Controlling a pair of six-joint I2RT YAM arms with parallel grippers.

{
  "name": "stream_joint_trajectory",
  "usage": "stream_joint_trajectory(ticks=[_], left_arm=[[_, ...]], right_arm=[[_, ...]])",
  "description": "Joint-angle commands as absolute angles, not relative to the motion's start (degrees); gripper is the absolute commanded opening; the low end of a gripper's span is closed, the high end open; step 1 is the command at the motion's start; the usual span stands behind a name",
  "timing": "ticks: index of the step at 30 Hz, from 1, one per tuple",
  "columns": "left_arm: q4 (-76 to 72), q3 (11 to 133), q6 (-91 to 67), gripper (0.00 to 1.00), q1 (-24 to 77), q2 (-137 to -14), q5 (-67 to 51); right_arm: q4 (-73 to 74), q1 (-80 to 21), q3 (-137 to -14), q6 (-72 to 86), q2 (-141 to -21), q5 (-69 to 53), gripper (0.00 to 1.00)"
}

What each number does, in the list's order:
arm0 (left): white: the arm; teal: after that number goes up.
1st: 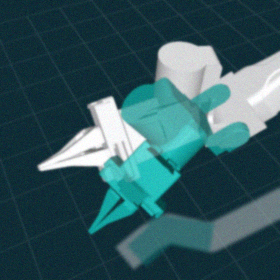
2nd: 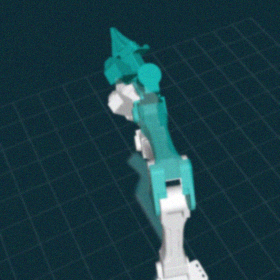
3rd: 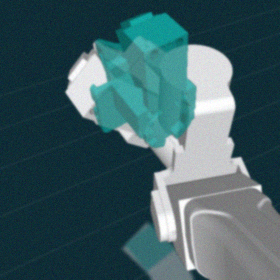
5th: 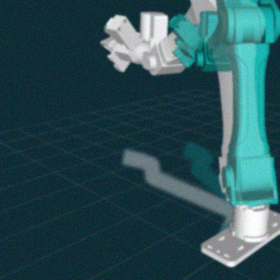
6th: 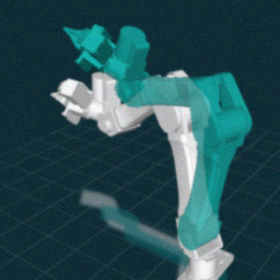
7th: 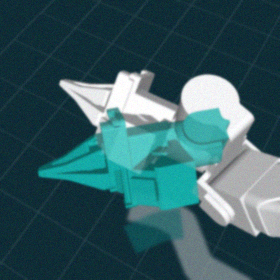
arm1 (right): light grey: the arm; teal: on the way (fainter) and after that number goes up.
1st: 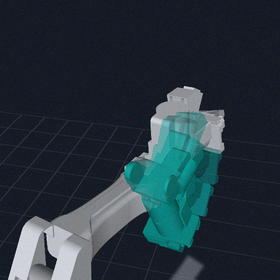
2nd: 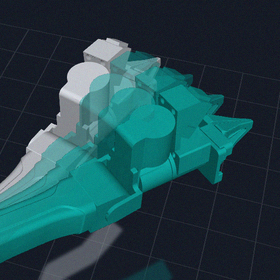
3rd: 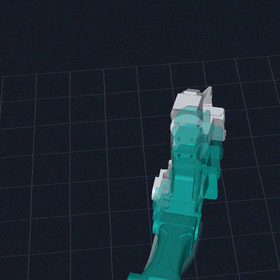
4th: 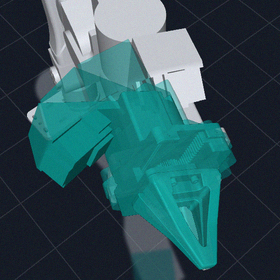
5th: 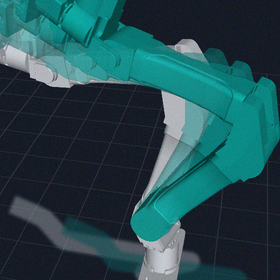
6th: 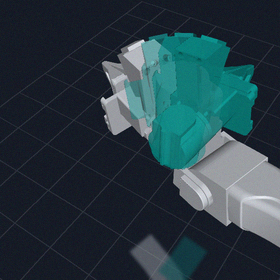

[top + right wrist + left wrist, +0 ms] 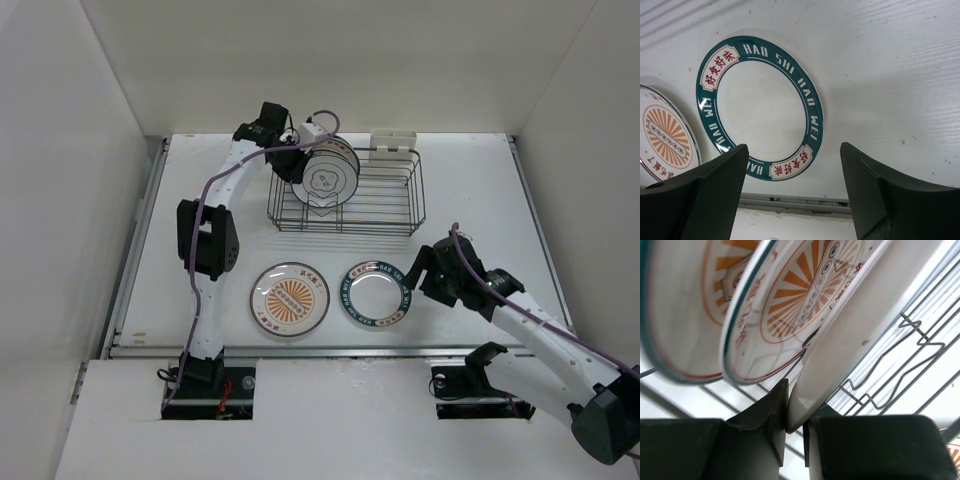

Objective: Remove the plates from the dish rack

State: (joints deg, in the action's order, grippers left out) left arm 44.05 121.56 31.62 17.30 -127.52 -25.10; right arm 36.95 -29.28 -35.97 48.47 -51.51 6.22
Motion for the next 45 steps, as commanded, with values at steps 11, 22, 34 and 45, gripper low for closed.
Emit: stream_joint_trajectory(ticks=[11, 22, 34, 45], left_arm=[[46.8, 121.1, 26.2, 0.00, 17.1, -113.3, -23.5], [59.3, 122.2, 13.4, 0.00, 17.7, -104.6, -34.6], [81.6, 111.2, 23.9, 0.00, 38.9, -112.2, -34.1], [75.0, 117.7, 18.4, 0.00, 47.9, -127.8, -24.3]], right_arm=[[33.1, -29.0, -40.4, 43.8, -50.4, 3.2, 0.80], [33.3, -29.0, -50.3, 37.9, -45.4, 0.3, 0.83], [49.4, -29.0, -62.5, 48.3, -34.7, 21.3, 0.84], [50.5, -29.0, -63.1, 49.2, -31.0, 22.8, 0.84]])
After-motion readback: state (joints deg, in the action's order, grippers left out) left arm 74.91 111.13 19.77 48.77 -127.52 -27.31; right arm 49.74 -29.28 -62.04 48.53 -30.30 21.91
